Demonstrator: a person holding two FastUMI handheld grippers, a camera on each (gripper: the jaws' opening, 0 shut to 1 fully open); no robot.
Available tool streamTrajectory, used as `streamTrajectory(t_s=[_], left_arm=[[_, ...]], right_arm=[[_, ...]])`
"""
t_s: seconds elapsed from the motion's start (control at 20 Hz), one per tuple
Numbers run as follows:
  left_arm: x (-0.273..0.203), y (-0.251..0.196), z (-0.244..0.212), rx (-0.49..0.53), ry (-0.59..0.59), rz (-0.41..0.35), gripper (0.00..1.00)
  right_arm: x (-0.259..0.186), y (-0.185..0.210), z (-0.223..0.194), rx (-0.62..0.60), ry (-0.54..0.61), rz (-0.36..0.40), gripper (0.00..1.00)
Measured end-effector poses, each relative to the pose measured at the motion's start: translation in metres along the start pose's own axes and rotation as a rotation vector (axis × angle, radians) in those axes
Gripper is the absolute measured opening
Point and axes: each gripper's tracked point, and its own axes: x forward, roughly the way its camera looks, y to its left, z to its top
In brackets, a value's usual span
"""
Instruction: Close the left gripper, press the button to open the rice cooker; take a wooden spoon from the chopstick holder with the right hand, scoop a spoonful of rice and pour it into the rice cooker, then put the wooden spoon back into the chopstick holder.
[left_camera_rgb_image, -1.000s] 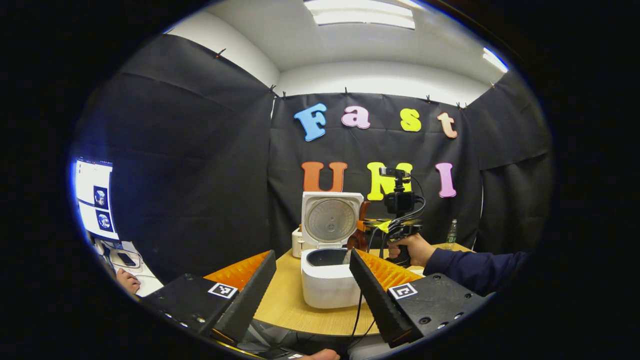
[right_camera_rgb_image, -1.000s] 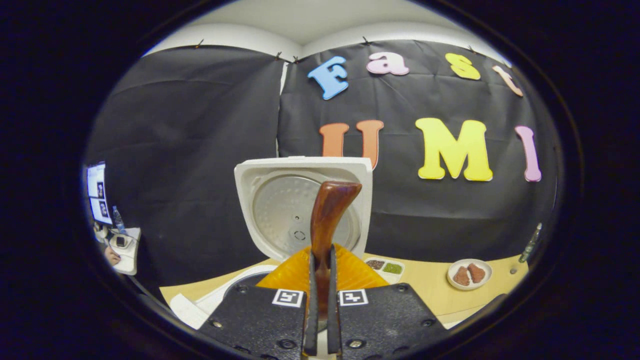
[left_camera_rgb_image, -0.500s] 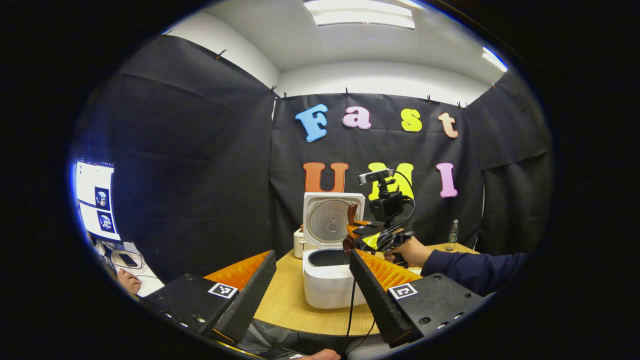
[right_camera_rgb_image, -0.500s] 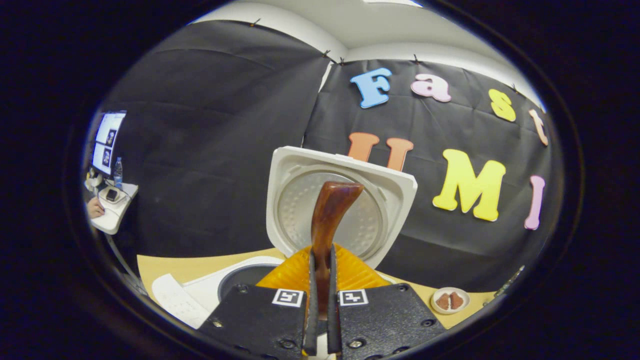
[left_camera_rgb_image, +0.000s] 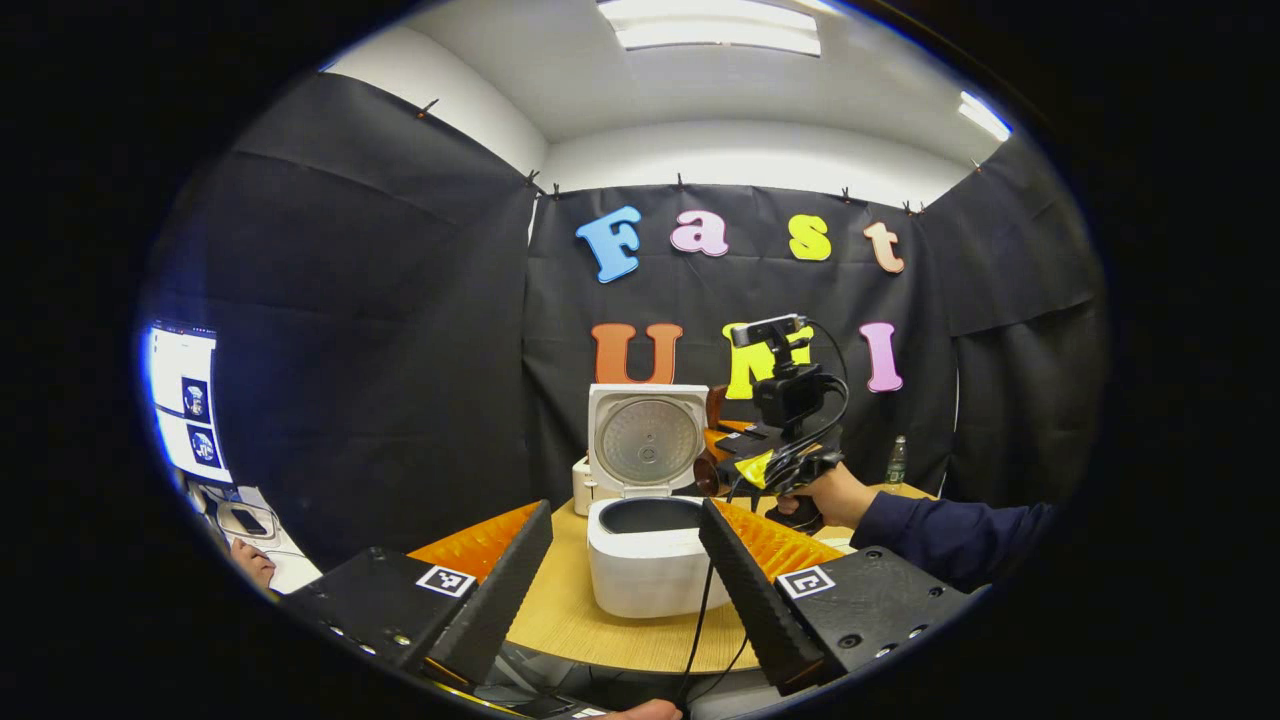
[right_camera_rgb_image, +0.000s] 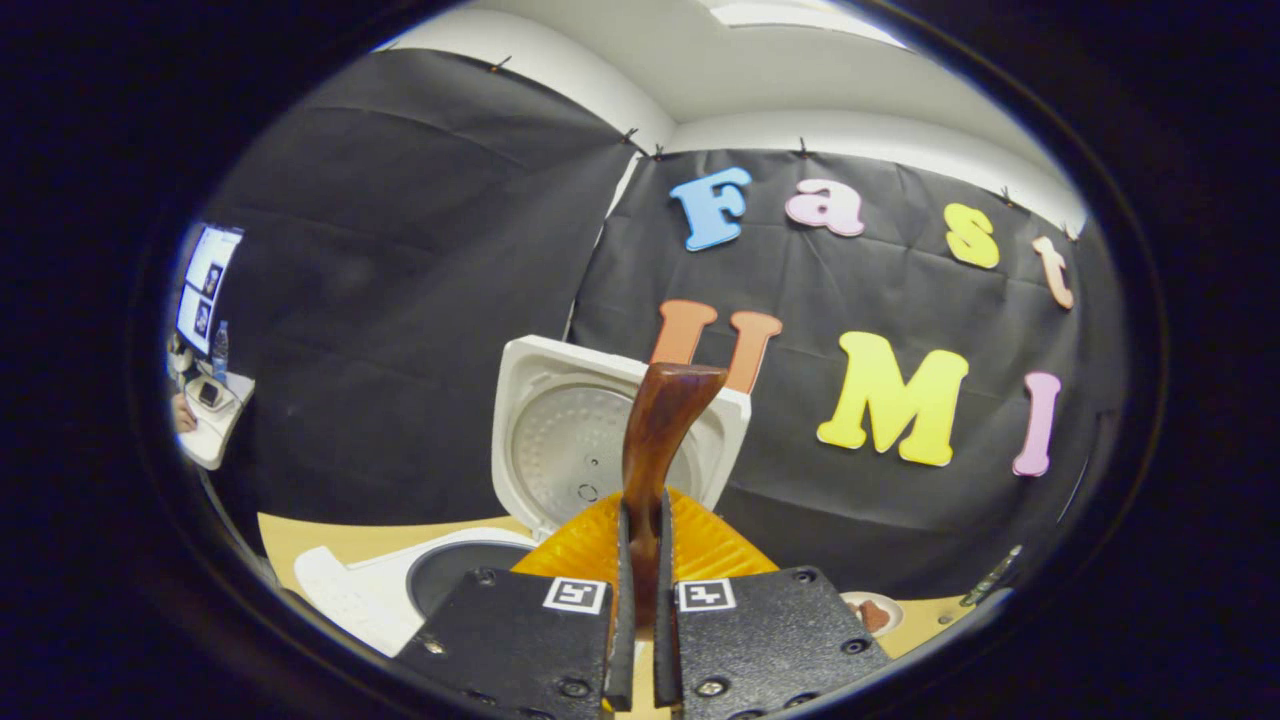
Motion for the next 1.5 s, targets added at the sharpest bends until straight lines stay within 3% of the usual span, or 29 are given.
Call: streamTrajectory(t_s=[0.65, 1.15, 1.5], left_arm=[[0.016, -0.069, 0.023, -0.04, -0.035, -0.037, 0.94], [0.041, -0.125, 0.031, -0.009, -0.041, -0.078, 0.94], [0.063, -0.157, 0.025, 0.004, -0.049, -0.115, 0.94]], right_arm=[[-0.125, -0.146, -0.002, 0.113, -0.018, -0.129, 0.14], [-0.211, -0.292, -0.05, 0.177, 0.025, -0.321, 0.13], [-0.239, -0.351, -0.09, 0.248, 0.057, -0.392, 0.14]])
